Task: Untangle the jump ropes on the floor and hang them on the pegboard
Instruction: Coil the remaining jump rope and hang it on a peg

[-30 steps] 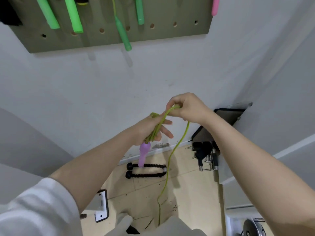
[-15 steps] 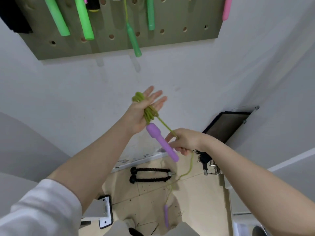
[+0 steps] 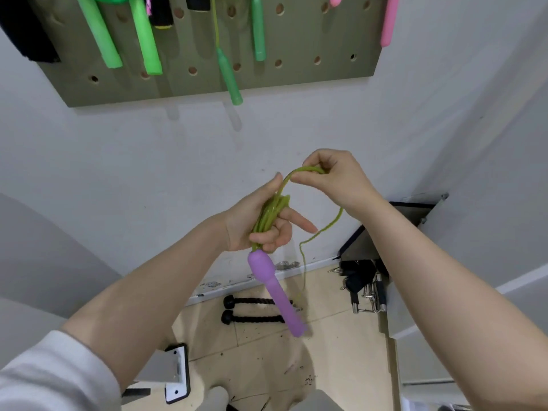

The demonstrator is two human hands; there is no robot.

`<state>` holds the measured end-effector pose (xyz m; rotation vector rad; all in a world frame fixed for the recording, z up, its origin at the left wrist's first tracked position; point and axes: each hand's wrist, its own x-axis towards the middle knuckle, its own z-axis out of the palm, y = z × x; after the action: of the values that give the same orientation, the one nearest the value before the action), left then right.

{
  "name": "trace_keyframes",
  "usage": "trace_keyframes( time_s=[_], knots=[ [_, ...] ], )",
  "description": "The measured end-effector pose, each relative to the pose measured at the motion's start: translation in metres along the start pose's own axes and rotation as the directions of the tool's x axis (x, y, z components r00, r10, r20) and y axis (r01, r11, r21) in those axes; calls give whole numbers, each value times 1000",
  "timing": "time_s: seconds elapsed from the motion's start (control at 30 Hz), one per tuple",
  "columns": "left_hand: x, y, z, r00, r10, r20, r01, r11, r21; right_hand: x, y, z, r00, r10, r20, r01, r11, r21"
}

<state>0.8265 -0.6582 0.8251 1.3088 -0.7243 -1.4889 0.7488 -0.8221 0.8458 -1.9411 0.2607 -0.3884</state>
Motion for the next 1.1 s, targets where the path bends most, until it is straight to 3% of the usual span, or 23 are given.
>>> trace_keyframes(
  time_s=[0.1, 0.17, 0.23, 0.33, 0.4, 0.47, 0.53, 0.6, 0.67, 0.73, 0.83, 0.9, 0.93, 1.0, 1.1],
  knots=[
    [-7, 11, 8, 956, 108, 271, -80, 990, -113, -5, 5, 10, 995, 18, 101, -28, 994, 104],
    [-9, 14, 7, 937, 234, 259, -200, 968, -154, -11, 11, 19, 982, 37, 184, -67, 985, 162],
    [-10, 16, 10, 929, 358, 93, -346, 931, -119, -17, 17, 27, 948, 94, 304, -140, 981, 134],
    [-7, 12, 13, 914, 345, -213, -388, 895, -217, -22, 23, 31, 871, 299, 391, -335, 942, 27],
    [-1, 10, 14, 874, 339, -348, -434, 865, -250, -27, 23, 32, 766, 459, 451, -476, 876, -82],
    [5, 9, 12, 795, 310, -521, -494, 830, -260, -34, 20, 34, 634, 544, 550, -524, 825, -213],
    [10, 6, 6, 726, 271, -632, -462, 873, -156, -39, 16, 36, 567, 545, 617, -458, 832, -314],
    [10, -2, 2, 721, 269, -639, -297, 953, 65, -39, 10, 38, 546, 536, 643, -428, 839, -336],
    [3, -7, 2, 757, 263, -599, -50, 936, 348, -34, 1, 35, 571, 523, 632, -388, 851, -354],
    [-2, -7, 8, 783, 228, -579, 93, 877, 472, -30, -11, 30, 665, 449, 596, -241, 885, -398],
    [-3, -2, 14, 840, 208, -501, 62, 880, 471, -25, -22, 23, 880, 177, 441, 10, 921, -389],
    [-4, -1, 10, 899, 128, -419, 29, 937, 348, -20, -19, 17, 960, 63, 274, 26, 950, -310],
    [-5, -1, 5, 935, 74, -347, 29, 959, 282, -19, -17, 14, 972, 45, 232, 14, 969, -247],
    [-7, -1, 1, 995, 5, -101, 14, 983, 181, -17, -10, 13, 958, 40, 285, -9, 994, -110],
    [-13, -2, 5, 965, 10, 261, -26, 998, 61, -20, 3, 14, 918, 25, 395, -93, 984, 154]
  ],
)
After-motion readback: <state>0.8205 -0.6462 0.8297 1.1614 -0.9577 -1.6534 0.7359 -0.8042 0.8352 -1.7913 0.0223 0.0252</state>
